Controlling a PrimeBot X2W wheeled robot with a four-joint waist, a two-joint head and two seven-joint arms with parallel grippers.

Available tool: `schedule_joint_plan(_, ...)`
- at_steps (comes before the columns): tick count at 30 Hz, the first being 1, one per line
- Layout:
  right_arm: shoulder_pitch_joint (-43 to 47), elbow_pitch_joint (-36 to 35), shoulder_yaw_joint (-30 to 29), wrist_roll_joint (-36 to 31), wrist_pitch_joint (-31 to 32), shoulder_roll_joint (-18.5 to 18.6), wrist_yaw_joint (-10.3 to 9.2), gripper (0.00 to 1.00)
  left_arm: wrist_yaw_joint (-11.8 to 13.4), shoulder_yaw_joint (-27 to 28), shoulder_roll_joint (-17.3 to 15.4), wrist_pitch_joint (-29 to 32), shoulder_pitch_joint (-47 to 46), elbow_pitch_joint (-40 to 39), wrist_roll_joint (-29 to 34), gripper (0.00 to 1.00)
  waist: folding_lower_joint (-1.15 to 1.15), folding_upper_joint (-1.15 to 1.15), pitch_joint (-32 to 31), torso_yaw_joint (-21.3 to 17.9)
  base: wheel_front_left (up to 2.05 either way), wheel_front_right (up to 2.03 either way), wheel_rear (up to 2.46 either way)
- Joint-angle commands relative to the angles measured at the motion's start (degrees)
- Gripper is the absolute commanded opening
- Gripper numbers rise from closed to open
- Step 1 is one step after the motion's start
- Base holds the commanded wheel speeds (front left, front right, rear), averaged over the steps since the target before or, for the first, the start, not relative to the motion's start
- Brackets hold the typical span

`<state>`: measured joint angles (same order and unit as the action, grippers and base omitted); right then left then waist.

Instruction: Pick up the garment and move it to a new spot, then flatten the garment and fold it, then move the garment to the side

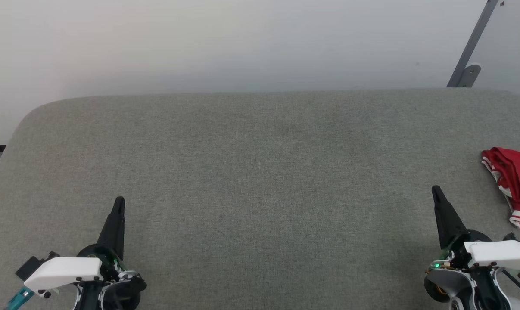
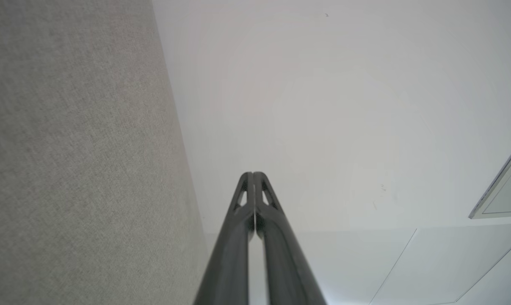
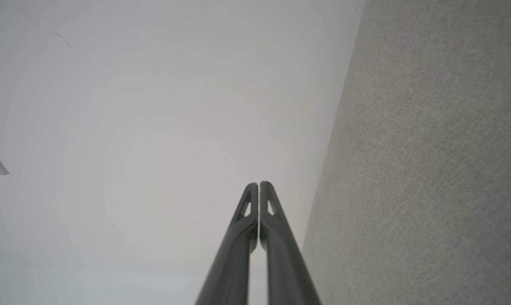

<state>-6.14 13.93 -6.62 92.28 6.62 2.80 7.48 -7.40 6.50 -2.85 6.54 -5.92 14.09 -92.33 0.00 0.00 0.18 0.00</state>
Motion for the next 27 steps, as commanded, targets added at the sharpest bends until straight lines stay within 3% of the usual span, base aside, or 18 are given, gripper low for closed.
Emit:
schedule_joint_plan(1,-0.2,0.2,0.0,0.2,0.0,-0.1,0.02,0.00,-0.2,0.1,-0.1,0.2,-0.7,0.0,-0.1,0.00,0.00,0.00,0.0,0.0,0.00,0.00,0.00)
schedule_joint_plan(27,-0.2,0.2,0.0,0.2,0.0,-0.1,0.02,0.00,-0.2,0.2,-0.1,0.2,-0.7,0.0,-0.1,0.00,0.00,0.00,0.0,0.0,0.00,0.00,0.00)
